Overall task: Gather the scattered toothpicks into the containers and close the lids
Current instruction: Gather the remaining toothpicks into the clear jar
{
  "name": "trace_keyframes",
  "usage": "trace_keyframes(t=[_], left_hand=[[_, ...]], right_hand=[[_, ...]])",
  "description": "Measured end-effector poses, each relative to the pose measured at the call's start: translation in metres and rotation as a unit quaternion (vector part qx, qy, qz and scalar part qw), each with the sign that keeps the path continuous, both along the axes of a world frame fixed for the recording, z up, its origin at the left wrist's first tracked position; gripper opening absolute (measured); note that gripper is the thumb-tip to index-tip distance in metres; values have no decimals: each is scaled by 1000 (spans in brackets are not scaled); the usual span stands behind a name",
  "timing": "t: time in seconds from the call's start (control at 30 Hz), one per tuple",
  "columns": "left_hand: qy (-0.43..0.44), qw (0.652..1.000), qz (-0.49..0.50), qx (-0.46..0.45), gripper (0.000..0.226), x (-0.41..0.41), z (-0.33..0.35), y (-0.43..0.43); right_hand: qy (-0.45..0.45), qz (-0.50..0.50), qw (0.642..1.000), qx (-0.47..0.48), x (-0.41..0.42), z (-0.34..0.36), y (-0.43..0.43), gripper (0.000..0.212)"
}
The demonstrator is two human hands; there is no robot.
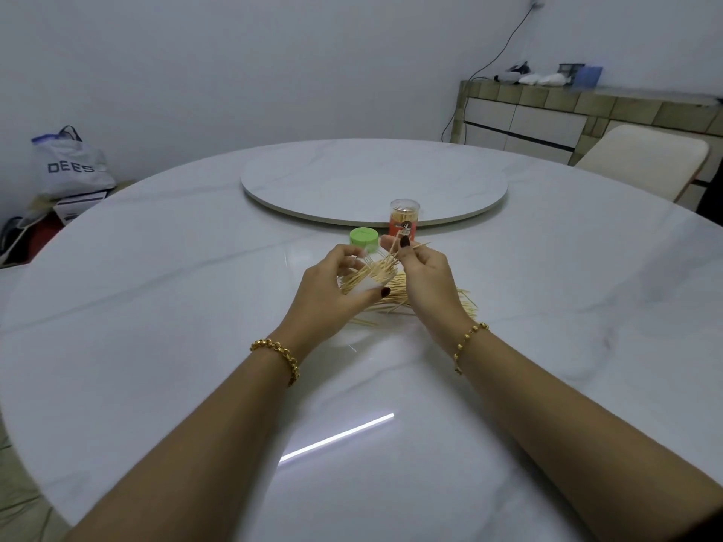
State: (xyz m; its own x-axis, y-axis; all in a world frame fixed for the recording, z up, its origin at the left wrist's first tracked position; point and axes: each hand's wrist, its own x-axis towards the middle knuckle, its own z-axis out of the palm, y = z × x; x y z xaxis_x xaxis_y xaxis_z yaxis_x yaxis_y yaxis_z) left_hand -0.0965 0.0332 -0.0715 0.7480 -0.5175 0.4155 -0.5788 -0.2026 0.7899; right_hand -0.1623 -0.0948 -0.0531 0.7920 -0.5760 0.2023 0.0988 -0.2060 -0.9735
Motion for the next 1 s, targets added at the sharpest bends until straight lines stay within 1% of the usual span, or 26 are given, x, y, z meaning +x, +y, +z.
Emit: trace_keyframes(t=[0.17, 0.23, 0.27, 0.37, 0.47, 0.6, 0.73, 0.83, 1.0], left_hand=[[-6, 1000, -1, 3, 49, -1, 1, 0], [-7, 1000, -2, 6, 50, -1, 1, 0], [-8, 1000, -2, 8, 50, -1, 2, 0], [-7, 1000, -1, 6, 51, -1, 3, 1], [-6, 1000, 1, 6, 53, -1, 4, 1], [-2, 1000, 0, 1, 52, -2, 4, 0], [-3, 1000, -6, -3, 51, -3, 4, -2], [-7, 1000, -11, 0, 51, -3, 4, -2], [-5, 1000, -26, 9, 51, -2, 3, -1]], right_hand=[[51, 65, 996, -25, 2, 2, 1, 36], [55, 82, 995, -24, -1, 3, 0, 33], [53, 82, 995, -22, -2, 4, -2, 30], [38, 59, 997, -17, -1, 6, -8, 37], [13, 56, 998, -12, 1, 3, -8, 38], [-20, 61, 996, -62, 0, -6, -5, 38], [-6, 64, 994, -87, -1, -9, -5, 40], [11, 86, 992, -92, -2, -10, -5, 41], [-34, 80, 993, -77, -3, -5, -7, 40]])
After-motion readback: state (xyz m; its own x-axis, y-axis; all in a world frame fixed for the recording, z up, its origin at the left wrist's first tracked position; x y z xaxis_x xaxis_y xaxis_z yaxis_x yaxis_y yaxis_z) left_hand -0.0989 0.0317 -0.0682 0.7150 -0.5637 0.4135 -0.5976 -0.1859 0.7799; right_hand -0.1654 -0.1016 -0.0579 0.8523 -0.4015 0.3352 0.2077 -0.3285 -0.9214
